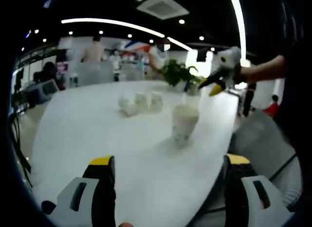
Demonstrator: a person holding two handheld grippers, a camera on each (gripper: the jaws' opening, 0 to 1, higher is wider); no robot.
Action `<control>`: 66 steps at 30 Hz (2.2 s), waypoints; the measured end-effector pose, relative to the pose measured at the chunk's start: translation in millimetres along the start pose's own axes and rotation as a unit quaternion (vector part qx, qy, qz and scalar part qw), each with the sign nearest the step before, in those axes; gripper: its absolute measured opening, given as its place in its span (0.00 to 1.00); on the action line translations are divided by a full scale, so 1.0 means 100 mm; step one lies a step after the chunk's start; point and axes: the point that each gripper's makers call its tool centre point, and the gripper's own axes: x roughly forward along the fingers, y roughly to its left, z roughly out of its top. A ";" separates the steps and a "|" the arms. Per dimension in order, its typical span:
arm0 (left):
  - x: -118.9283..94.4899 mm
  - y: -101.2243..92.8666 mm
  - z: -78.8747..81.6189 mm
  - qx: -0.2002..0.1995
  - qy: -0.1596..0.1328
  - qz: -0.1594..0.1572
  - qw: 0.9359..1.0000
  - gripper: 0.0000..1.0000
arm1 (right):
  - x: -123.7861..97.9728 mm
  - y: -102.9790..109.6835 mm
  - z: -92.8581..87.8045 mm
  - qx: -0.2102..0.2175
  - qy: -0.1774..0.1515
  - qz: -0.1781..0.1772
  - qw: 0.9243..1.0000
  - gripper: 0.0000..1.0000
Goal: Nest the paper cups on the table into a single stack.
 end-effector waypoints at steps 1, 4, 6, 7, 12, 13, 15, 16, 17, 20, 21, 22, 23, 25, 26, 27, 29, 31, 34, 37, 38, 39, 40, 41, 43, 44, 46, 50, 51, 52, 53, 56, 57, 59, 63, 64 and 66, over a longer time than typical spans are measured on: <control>0.00 0.00 0.01 -0.001 -0.001 0.000 1.000 0.90 | 0.00 0.00 -0.02 0.004 0.000 -0.004 1.000 0.41; 0.02 0.00 0.03 -0.001 -0.001 -0.002 1.000 0.90 | -0.02 0.00 -0.07 0.008 0.001 -0.014 1.000 0.51; 0.03 0.02 0.03 0.003 0.004 0.001 1.000 0.89 | -0.01 0.00 -0.11 0.008 -0.001 -0.020 1.000 0.60; 0.02 0.03 0.05 0.001 0.001 0.001 1.000 0.90 | -0.01 0.00 -0.12 0.008 -0.003 -0.023 1.000 0.65; 0.03 0.01 0.13 -0.008 -0.007 -0.002 1.000 0.90 | -0.02 -0.02 -0.15 0.020 -0.009 -0.046 0.999 0.89; 0.04 0.01 0.13 -0.007 -0.005 -0.003 1.000 0.90 | -0.02 -0.02 -0.17 0.023 -0.007 -0.051 0.998 0.91; 0.05 0.01 0.12 -0.003 -0.002 -0.004 1.000 0.90 | -0.03 -0.03 -0.20 0.026 -0.005 -0.054 0.998 0.94; 0.05 0.01 0.13 -0.003 -0.001 -0.004 1.000 0.90 | -0.04 -0.03 -0.21 0.028 -0.005 -0.056 0.998 0.96; 0.05 0.01 0.13 -0.003 -0.001 -0.004 1.000 0.89 | -0.04 -0.03 -0.22 0.029 -0.004 -0.058 0.998 0.98; 0.06 0.02 0.12 0.000 0.004 -0.001 1.000 0.88 | -0.07 -0.06 -0.27 0.031 -0.002 -0.067 0.997 1.00; 0.06 0.03 0.12 0.001 0.006 0.000 1.000 0.87 | -0.08 -0.08 -0.27 0.036 -0.004 -0.070 0.997 1.00; 0.06 0.03 0.12 0.000 0.007 0.001 1.000 0.87 | -0.10 -0.09 -0.27 0.045 -0.010 -0.073 0.996 1.00; 0.06 0.03 0.12 -0.001 0.006 0.002 1.000 0.87 | -0.12 -0.10 -0.27 0.052 -0.014 -0.076 0.996 1.00; 0.06 0.03 0.14 -0.003 0.004 0.004 1.000 0.86 | -0.17 -0.13 -0.23 0.076 -0.036 -0.083 0.993 1.00; 0.06 0.04 0.15 -0.007 0.001 0.005 1.000 0.86 | -0.18 -0.15 -0.22 0.086 -0.046 -0.085 0.992 1.00; 0.07 0.04 0.16 -0.008 0.000 0.006 1.000 0.86 | -0.20 -0.16 -0.21 0.099 -0.057 -0.086 0.990 1.00; 0.08 0.06 0.19 -0.011 -0.005 0.009 1.000 0.86 | -0.24 -0.18 -0.23 0.127 -0.071 -0.088 0.985 1.00; 0.07 0.14 0.23 0.014 -0.002 0.030 0.999 0.84 | -0.27 -0.22 -0.28 0.147 -0.077 -0.095 0.982 1.00; 0.06 0.18 0.31 -0.009 -0.021 0.033 0.999 0.85 | -0.32 -0.23 -0.26 0.158 -0.098 -0.099 0.978 1.00; 0.08 0.19 0.30 -0.001 -0.015 0.032 0.999 0.85 | -0.35 -0.19 -0.23 0.147 -0.103 -0.100 0.979 1.00; 0.09 0.19 0.30 -0.001 -0.014 0.031 0.999 0.85 | -0.35 -0.19 -0.22 0.146 -0.105 -0.100 0.979 1.00; 0.10 0.19 0.30 -0.002 -0.013 0.030 0.999 0.85 | -0.35 -0.19 -0.22 0.144 -0.104 -0.101 0.979 1.00; 0.10 0.20 0.30 -0.002 -0.013 0.031 0.999 0.85 | -0.35 -0.19 -0.23 0.145 -0.102 -0.100 0.979 1.00; 0.10 0.21 0.31 -0.002 -0.015 0.032 0.999 0.85 | -0.35 -0.20 -0.23 0.148 -0.104 -0.101 0.978 1.00; 0.10 0.22 0.34 -0.003 -0.018 0.035 0.999 0.85 | -0.36 -0.20 -0.24 0.148 -0.102 -0.102 0.979 1.00; 0.11 0.23 0.34 -0.003 -0.018 0.036 0.999 0.85 | -0.36 -0.21 -0.25 0.147 -0.100 -0.103 0.979 1.00; 0.10 0.29 0.35 0.018 -0.009 0.052 0.998 0.84 | -0.37 -0.22 -0.26 0.147 -0.098 -0.105 0.979 1.00; 0.12 0.35 0.40 0.009 -0.013 0.057 0.998 0.83 | -0.40 -0.24 -0.29 0.142 -0.093 -0.112 0.979 1.00; 0.13 0.37 0.41 0.009 -0.012 0.059 0.998 0.83 | -0.40 -0.24 -0.30 0.142 -0.094 -0.112 0.979 1.00; 0.14 0.39 0.42 0.008 -0.012 0.063 0.998 0.83 | -0.40 -0.22 -0.30 0.142 -0.092 -0.111 0.979 1.00; 0.14 0.41 0.42 0.006 -0.013 0.066 0.998 0.83 | -0.40 -0.22 -0.31 0.142 -0.092 -0.110 0.979 1.00; 0.13 0.50 0.51 0.004 -0.025 0.092 0.995 0.82 | -0.37 -0.17 -0.32 0.143 -0.092 -0.103 0.980 1.00; 0.14 0.51 0.54 0.000 -0.029 0.094 0.995 0.82 | -0.37 -0.16 -0.32 0.142 -0.091 -0.101 0.980 1.00; 0.16 0.51 0.55 -0.004 -0.029 0.092 0.995 0.82 | -0.36 -0.15 -0.31 0.145 -0.091 -0.098 0.980 1.00; 0.24 0.49 0.56 0.001 -0.019 0.087 0.996 0.81 | -0.36 -0.15 -0.29 0.144 -0.095 -0.097 0.980 1.00; 0.27 0.50 0.57 0.001 -0.017 0.086 0.996 0.80 | -0.37 -0.15 -0.28 0.143 -0.098 -0.097 0.980 1.00; 0.31 0.52 0.60 0.002 -0.012 0.086 0.996 0.79 | -0.37 -0.16 -0.27 0.144 -0.101 -0.095 0.980 1.00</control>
